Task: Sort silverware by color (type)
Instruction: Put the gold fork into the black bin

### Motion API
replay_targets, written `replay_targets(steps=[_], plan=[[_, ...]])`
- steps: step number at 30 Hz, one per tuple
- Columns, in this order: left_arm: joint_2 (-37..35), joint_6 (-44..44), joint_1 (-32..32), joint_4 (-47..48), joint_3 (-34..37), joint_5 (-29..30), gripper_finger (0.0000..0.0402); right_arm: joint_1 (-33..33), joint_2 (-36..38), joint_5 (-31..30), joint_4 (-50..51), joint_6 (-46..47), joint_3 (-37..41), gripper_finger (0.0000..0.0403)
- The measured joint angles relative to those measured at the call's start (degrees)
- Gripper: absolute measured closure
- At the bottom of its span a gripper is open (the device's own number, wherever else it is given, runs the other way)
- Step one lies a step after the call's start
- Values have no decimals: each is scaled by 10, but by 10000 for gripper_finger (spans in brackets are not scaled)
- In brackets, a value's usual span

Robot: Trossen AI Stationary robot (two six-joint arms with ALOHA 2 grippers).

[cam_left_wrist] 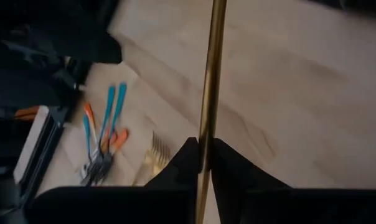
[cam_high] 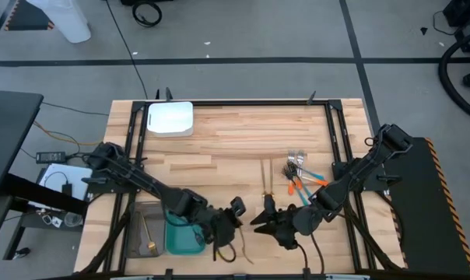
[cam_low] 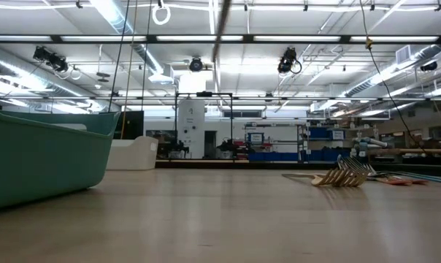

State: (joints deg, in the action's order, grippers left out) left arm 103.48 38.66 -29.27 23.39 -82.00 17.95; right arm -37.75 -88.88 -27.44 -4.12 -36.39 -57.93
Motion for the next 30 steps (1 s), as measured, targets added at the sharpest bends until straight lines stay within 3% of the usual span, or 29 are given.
replay_targets(steps=[8,30], plan=[[-44,-31,-45,127,0,56,372,16,0,-15,99,58,1,231],[-57,-256,-160,402,0,85,372,45,0,-14,112,69,30,235]])
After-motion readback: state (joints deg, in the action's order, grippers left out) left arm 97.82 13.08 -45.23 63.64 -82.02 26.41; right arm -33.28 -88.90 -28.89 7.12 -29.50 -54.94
